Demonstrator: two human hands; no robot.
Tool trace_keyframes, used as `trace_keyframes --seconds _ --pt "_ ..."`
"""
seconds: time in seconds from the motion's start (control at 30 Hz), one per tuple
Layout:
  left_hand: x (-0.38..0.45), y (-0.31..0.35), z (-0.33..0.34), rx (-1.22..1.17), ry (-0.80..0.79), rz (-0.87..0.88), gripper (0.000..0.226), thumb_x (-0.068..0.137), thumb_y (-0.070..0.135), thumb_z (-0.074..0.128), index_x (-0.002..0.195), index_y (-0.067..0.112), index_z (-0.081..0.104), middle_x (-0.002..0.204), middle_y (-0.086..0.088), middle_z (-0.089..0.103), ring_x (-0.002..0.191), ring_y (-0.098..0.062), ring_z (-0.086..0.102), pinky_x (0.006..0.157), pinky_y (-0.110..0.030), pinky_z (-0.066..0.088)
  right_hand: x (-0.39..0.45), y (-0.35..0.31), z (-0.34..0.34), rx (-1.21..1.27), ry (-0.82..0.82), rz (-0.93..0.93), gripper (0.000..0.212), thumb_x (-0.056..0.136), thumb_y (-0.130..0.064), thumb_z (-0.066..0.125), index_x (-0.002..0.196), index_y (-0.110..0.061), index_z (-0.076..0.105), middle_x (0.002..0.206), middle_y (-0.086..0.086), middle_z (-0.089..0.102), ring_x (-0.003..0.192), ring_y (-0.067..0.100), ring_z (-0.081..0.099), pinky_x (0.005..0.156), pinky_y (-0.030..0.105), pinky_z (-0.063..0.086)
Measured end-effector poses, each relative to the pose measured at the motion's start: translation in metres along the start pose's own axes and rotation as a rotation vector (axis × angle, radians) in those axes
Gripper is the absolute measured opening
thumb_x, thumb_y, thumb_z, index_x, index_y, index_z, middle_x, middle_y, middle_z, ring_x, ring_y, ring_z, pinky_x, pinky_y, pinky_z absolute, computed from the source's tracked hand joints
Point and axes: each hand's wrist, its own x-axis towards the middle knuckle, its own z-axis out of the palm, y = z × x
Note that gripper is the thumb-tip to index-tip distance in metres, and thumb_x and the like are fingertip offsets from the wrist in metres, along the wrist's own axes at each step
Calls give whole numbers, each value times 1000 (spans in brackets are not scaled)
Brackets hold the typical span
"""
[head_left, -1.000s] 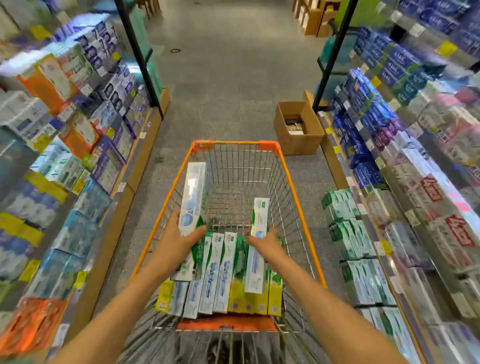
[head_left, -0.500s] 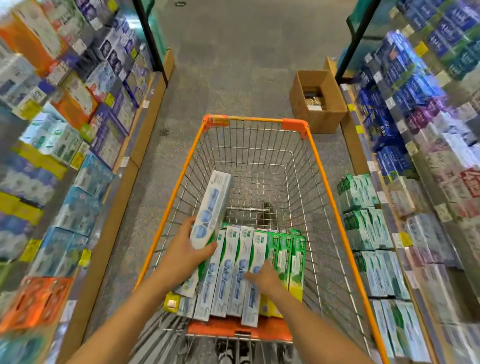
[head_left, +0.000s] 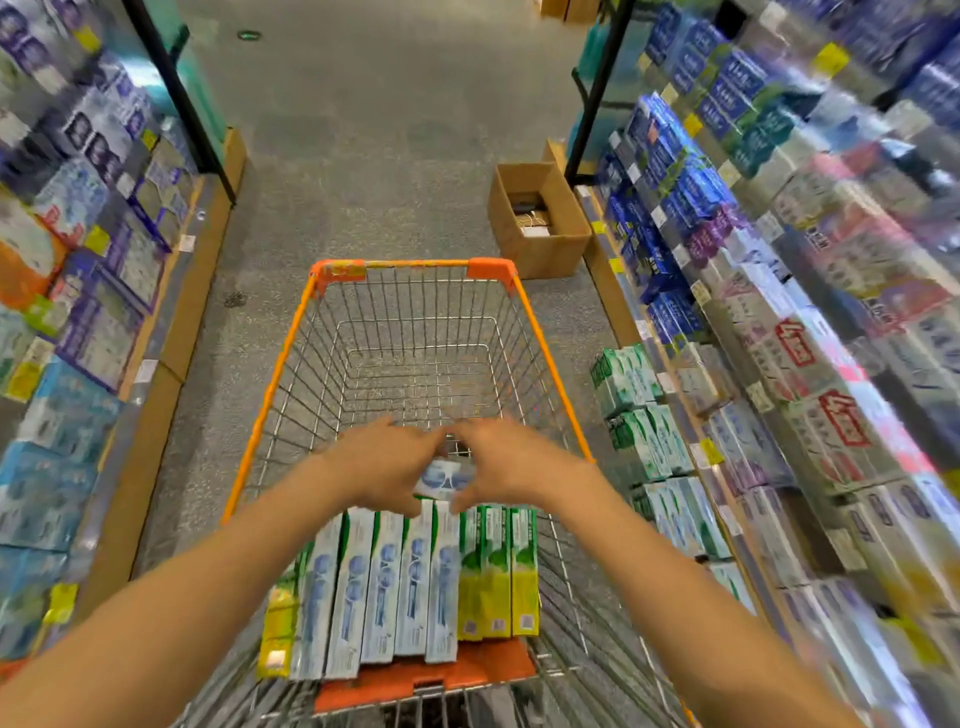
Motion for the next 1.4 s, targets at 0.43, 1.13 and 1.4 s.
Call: trace_keyframes --seconds 0.43,1.13,1.4 --pt "17 40 103 -446 165 -209 66 94 30 52 149 19 18 152 -4 30 140 -20 27 114 -34 23 17 35 177 810 46 749 28 88 -26 62 66 -15 48 71 1 53 72 20 58 57 25 40" --pt "16 46 70 -699 369 -207 45 93 16 54 136 16 45 134 -3 51 127 -21 42 104 -31 34 -8 51 97 418 154 637 60 80 -50 66 107 2 54 105 20 64 94 31 62 69 34 45" --pt "35 155 -69 -551 594 108 43 92 16 55 134 13 47 131 -3 53 125 -22 44 103 -29 30 -194 101 -7 355 686 669 65 80 -51 64 127 -9 50 118 10 62 106 26 59 85 37 46"
